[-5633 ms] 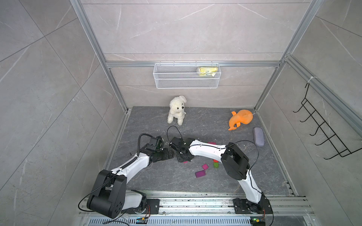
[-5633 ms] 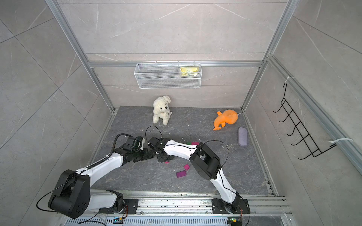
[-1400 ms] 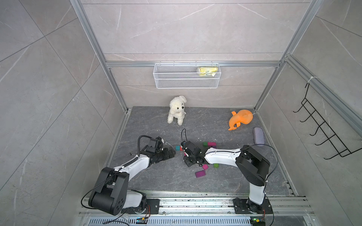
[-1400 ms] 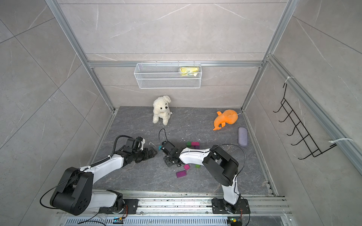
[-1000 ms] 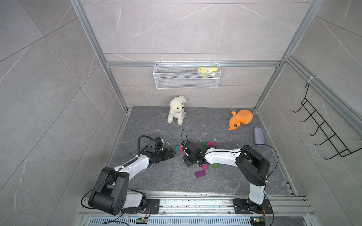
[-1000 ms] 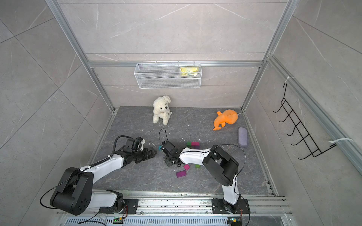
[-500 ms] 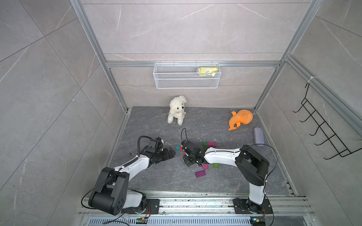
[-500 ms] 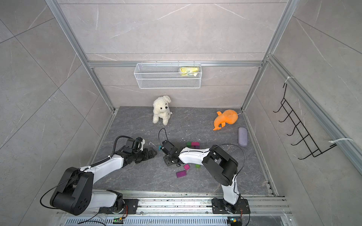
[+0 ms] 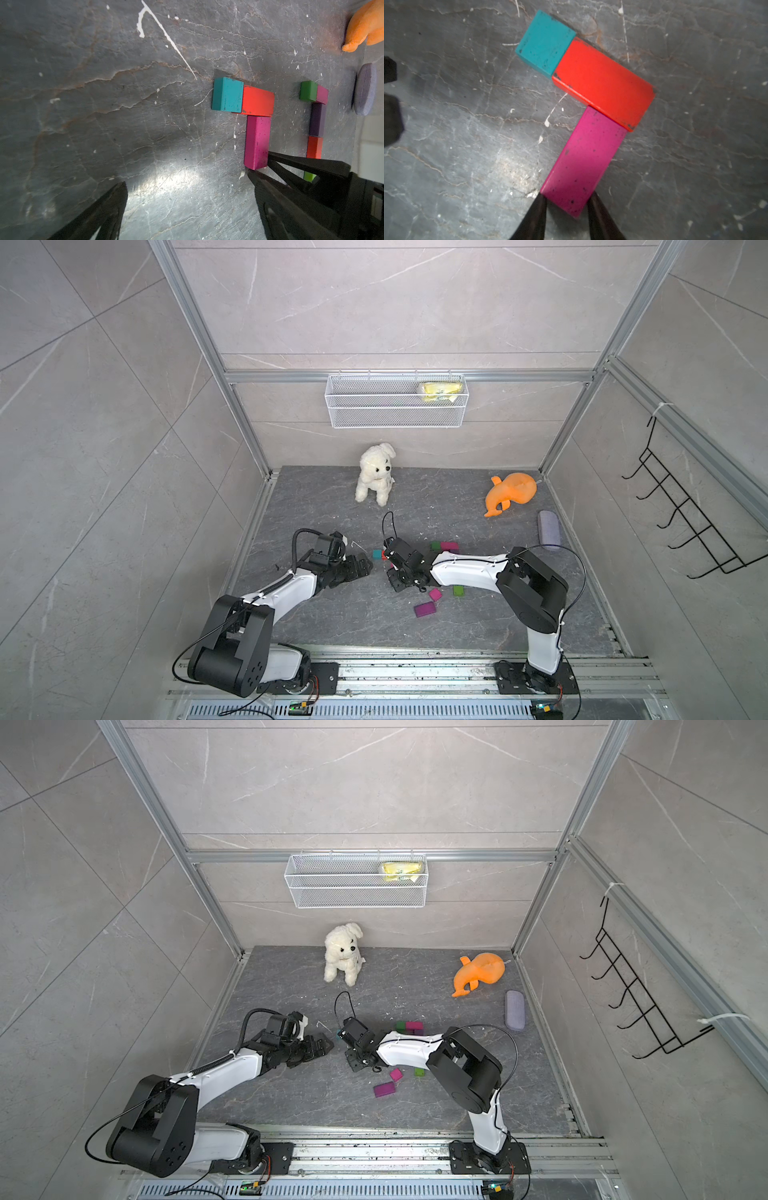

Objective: Assemble the number 7 with building blocks
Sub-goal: Assemble the building block at the center of the board, then pick up the building block from the center of the board.

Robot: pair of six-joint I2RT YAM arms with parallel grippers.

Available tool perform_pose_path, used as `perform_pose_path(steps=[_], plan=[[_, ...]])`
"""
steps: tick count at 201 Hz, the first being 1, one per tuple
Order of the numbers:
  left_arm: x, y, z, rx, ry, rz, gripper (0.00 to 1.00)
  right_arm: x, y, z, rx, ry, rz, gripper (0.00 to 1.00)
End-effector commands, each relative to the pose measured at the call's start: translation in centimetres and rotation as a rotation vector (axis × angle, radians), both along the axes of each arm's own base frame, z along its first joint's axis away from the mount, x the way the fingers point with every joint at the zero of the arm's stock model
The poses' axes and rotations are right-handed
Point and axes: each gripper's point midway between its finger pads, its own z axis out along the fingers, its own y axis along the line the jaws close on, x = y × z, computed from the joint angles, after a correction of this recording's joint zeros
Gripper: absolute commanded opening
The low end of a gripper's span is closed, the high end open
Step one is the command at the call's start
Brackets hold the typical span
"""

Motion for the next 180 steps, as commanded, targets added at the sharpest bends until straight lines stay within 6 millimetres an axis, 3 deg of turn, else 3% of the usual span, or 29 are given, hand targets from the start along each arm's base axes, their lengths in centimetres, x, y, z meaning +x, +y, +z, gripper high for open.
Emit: perform_pose_path(steps=[1, 35, 71, 112, 144, 180], plan=[[0.2, -0.2, 0.1, -0.025, -0.008, -0.002, 1.0, -0.2, -0.4, -0.5, -0.03, 0.021, -0.016, 0.38], [0.2, -0.2, 0.1, -0.026, -0.007, -0.002, 1.0, 0.0, 0.0, 0.7, 0.002, 0.006, -0.023, 0.46], [0.1, -0.1, 0.1, -0.02, -0.011, -0.001, 1.0, 0.0, 0.7, 5.0, 0.121, -0.039, -0.034, 0.59], [0.2, -0.1, 0.1, -0.016, -0.017, -0.008, 1.0, 0.0, -2.5, 9.1, 0.081, -0.138, -0.068, 0.69], [0.4, -0.4, 0.1, -0.032, -0.02, -0.01, 1.0, -0.5, -5.3, 9.4, -0.016, -0.147, -0.113, 0.7], [0.5, -0.8, 0.0, -0.053, -0.014, -0.025, 1.0, -1.4, -6.6, 8.7, -0.011, -0.115, -0.167, 0.68]])
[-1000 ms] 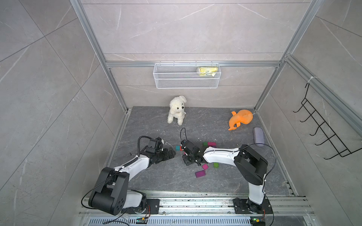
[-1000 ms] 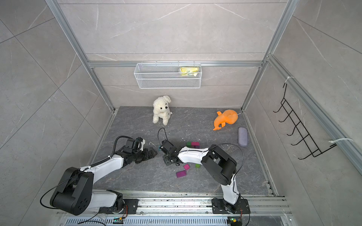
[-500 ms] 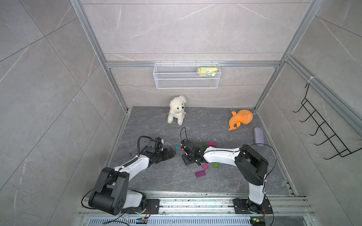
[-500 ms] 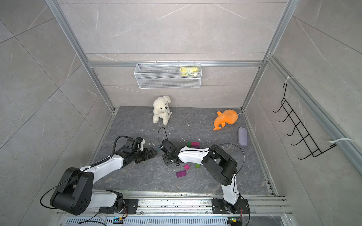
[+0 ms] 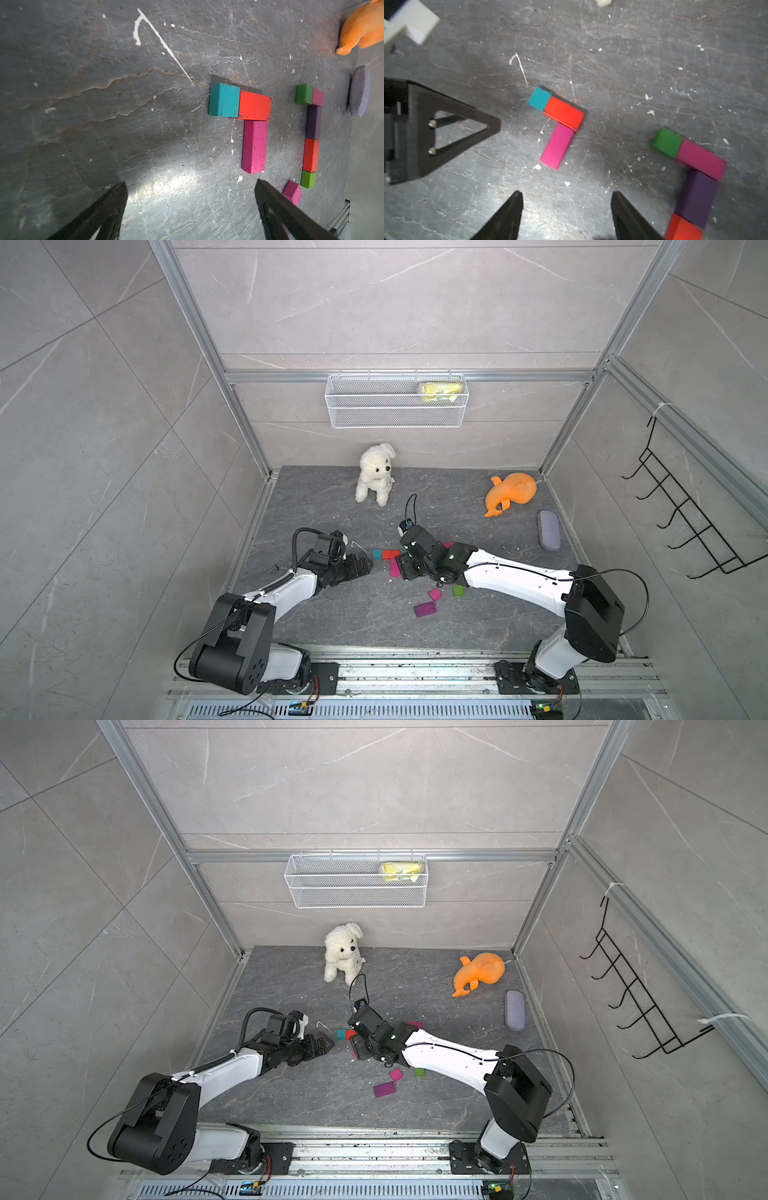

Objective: Assemble the number 7 with building blocks
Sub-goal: Pick up the building block from the center of the board.

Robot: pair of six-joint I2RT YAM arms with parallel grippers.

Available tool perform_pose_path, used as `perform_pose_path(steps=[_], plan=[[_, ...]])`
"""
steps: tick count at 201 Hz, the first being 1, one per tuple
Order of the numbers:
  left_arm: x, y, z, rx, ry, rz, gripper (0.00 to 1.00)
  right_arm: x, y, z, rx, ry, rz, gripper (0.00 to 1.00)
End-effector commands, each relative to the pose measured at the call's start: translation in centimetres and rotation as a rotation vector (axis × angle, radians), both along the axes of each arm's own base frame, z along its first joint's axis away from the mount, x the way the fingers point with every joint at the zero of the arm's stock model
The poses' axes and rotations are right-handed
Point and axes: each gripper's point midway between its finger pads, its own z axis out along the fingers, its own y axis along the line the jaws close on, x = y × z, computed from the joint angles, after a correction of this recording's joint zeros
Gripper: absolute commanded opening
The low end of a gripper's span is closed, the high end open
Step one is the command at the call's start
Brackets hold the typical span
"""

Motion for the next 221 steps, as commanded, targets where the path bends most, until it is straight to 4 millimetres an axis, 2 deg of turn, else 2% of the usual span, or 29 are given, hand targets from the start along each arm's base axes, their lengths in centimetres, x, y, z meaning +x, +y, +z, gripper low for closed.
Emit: perform_pose_path(steps=[1, 54, 112, 139, 163, 183, 203, 221], plan=[[0.1, -0.6, 0.2, -0.037, -0.007, -0.019, 1.0, -1.3, -2.6, -1.3, -0.059, 0.044, -0.062, 0.68], [0.3, -1.2, 0.8, -0.069, -0.021, -0.045, 1.0, -3.0, -5.6, -3.1, -0.104, 0.103, -0.147, 0.67], [0.6, -1.9, 1.3, -0.109, -0.031, -0.063, 0.96, -6.2, -7.2, -4.9, -0.051, 0.248, -0.243, 0.64], [0.3, -2.5, 1.7, -0.125, -0.045, -0.11, 0.95, -6.5, -8.6, -5.3, -0.066, 0.243, -0.3, 0.64], [-0.6, -3.5, 2.4, -0.136, -0.072, -0.195, 0.92, -5.8, -9.2, -4.6, -0.056, 0.196, -0.344, 0.69], [-2.2, -5.6, 3.1, -0.101, -0.108, -0.333, 0.9, -4.8, -9.4, -3.3, -0.04, 0.137, -0.365, 0.7], [-4.2, -7.8, 3.1, 0.034, -0.157, -0.497, 0.9, -3.6, -9.1, -1.0, 0.015, 0.063, -0.367, 0.71], [-5.5, -9.0, 2.9, 0.108, -0.185, -0.598, 0.91, -2.7, -9.0, 1.5, 0.065, -0.015, -0.359, 0.74]])
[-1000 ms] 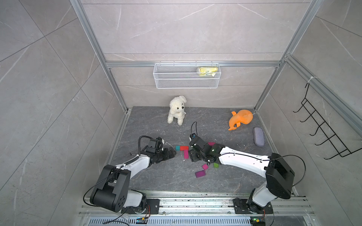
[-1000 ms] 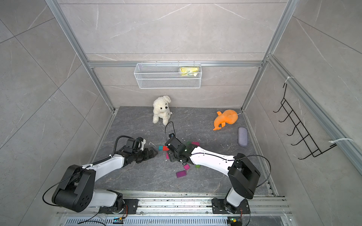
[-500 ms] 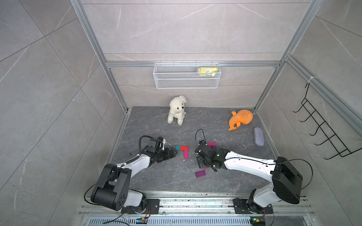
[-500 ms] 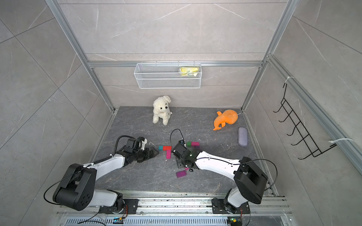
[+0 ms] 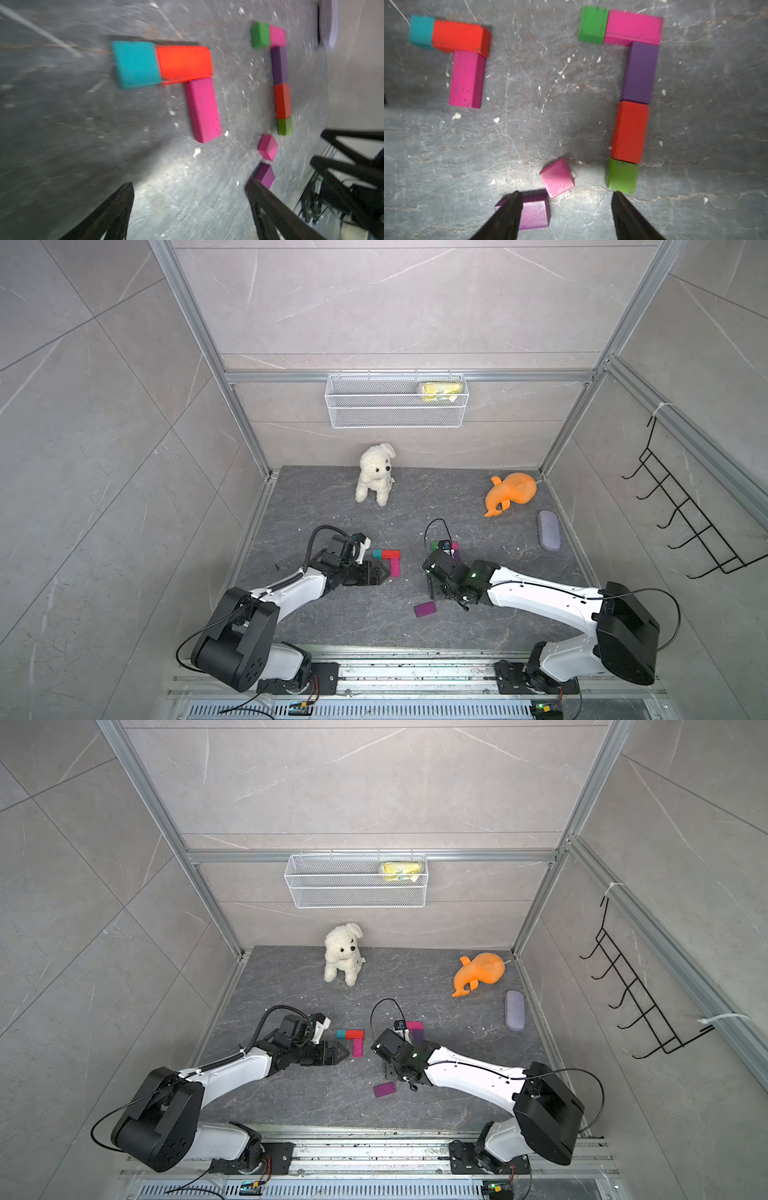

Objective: Assemble the number 7 with building blocks
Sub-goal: Pick up the building block from the center of the board.

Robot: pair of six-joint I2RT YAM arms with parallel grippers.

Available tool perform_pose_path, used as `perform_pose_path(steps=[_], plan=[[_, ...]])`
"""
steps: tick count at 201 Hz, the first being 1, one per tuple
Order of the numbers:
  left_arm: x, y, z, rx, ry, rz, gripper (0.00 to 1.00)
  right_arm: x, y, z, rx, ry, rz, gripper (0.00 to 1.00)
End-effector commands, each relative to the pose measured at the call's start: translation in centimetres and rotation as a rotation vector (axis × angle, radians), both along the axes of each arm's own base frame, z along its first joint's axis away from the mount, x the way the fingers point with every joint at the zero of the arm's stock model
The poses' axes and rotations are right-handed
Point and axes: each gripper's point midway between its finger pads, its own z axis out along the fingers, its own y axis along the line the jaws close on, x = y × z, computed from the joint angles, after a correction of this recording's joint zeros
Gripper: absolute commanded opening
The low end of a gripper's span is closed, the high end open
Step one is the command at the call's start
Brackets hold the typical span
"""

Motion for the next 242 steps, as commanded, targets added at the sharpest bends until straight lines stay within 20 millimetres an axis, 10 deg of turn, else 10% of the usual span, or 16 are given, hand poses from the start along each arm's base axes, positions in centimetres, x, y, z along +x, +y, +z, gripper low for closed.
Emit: perform_pose_path(steps=[1, 63, 113, 242], plan=[[-1.3, -1.4, 1.2, 0.101, -0.125, -0.177, 0.91, 2.0, -0.1, 4.3, 0.054, -0.152, -0.028, 0.75], [-4.6, -4.3, 0.8, 0.222, -0.262, -0.434, 0.9, 4.0, -3.8, 9.2, 0.056, -0.317, -0.098, 0.99], [-7.1, -6.8, 0.7, 0.285, -0.357, -0.599, 0.91, 5.2, -8.7, 11.6, 0.105, -0.417, -0.22, 1.0], [-8.2, -11.6, -2.0, 0.369, -0.373, -0.771, 0.79, 4.3, -18.8, 10.2, 0.095, -0.465, -0.526, 1.0]])
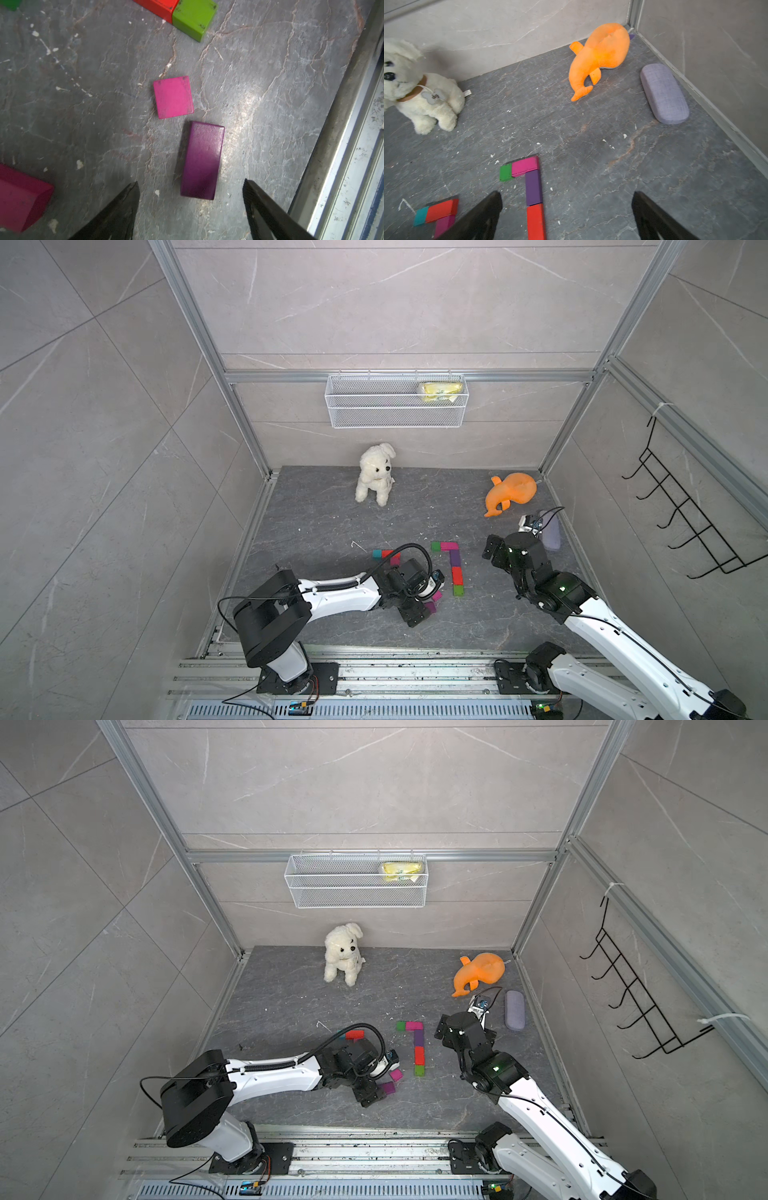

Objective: Assemble the number 7 with building blocks
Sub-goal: Pick up the building block from the center of the board.

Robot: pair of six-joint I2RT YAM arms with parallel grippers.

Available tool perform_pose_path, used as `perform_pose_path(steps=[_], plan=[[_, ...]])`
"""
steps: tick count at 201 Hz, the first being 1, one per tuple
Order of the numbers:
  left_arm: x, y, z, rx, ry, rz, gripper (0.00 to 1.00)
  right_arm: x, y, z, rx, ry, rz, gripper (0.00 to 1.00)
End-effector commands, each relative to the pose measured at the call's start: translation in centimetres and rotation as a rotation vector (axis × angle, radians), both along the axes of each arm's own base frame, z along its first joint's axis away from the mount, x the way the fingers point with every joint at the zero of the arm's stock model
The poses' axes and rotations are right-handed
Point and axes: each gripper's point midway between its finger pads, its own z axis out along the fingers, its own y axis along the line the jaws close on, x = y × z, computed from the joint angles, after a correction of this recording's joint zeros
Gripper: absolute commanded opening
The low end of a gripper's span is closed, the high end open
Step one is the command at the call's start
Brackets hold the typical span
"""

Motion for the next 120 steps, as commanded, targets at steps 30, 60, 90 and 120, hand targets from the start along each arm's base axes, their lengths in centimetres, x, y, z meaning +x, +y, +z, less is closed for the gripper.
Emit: perform_pose_path(steps=[30, 60, 90, 120], plan=[[-0.2, -0.9, -0.8, 0.043, -0.008, -0.049, 0.73, -0.6, -2.5, -1.2, 0.046, 0.003, -0.079, 1.0], [-0.1, -0.7, -1.6, 0.062, -0.006, -0.046, 0.7, -0.6, -2.8, -1.8, 0.058, 0.021, -0.083, 1.0], [-0.2, -0.7, -2.3, 0.082, 0.007, -0.051, 0.62, -0.4, -2.1, -2.7, 0.083, 0.047, -0.049, 1.0], [-0.1, -0.7, -2.7, 0.093, 0.009, -0.051, 0.56, -0.2, -1.7, -4.2, 0.085, 0.094, -0.042, 1.0]])
